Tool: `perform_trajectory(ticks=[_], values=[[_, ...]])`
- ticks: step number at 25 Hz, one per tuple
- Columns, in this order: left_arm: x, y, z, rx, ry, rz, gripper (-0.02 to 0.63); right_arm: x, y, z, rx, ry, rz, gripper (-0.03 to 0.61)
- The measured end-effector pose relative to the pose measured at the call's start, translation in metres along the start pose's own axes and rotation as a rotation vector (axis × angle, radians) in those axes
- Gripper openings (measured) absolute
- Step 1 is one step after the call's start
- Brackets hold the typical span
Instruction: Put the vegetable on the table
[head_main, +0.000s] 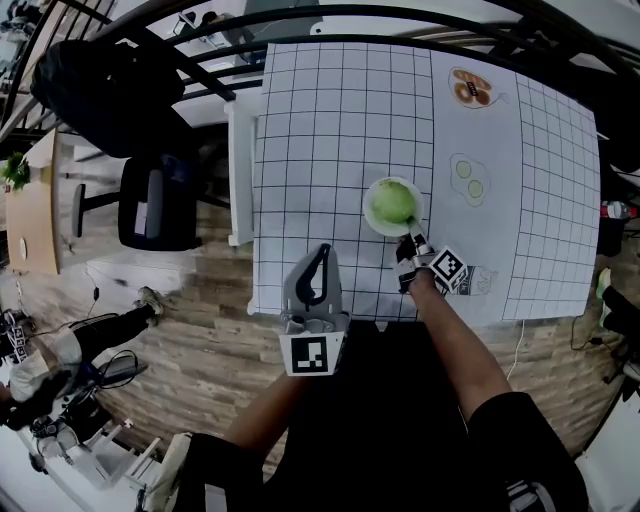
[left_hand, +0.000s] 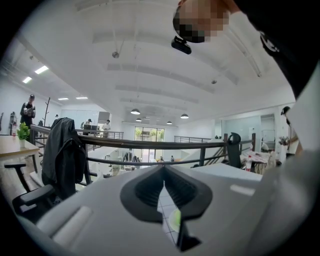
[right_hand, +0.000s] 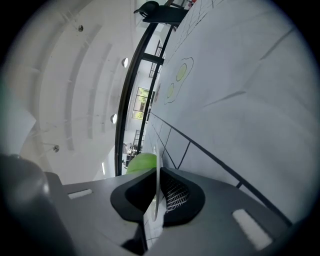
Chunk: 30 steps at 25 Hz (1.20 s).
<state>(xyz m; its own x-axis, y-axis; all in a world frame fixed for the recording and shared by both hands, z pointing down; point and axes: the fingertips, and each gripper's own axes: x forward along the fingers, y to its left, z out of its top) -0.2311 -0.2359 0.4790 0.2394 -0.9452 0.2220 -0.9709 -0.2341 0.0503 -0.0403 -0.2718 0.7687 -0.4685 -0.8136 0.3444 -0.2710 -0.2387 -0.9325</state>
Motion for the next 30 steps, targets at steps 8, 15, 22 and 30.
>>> perform_trajectory(ticks=[8,15,22,30], values=[[-0.009,0.012,-0.001,-0.021,-0.009,0.038,0.009,0.002,-0.004,0.001,-0.002,-0.005,-0.055,0.012],[-0.015,0.033,0.013,-0.022,-0.049,0.091,0.009,-0.005,-0.009,-0.009,-0.042,0.021,-0.154,0.020],[-0.027,0.041,0.009,-0.035,-0.066,0.110,0.009,-0.025,-0.018,-0.012,-0.090,0.019,-0.271,0.064],[-0.034,0.014,0.004,-0.036,-0.072,0.042,0.009,-0.053,0.017,0.011,-0.213,-0.034,-0.215,0.027]])
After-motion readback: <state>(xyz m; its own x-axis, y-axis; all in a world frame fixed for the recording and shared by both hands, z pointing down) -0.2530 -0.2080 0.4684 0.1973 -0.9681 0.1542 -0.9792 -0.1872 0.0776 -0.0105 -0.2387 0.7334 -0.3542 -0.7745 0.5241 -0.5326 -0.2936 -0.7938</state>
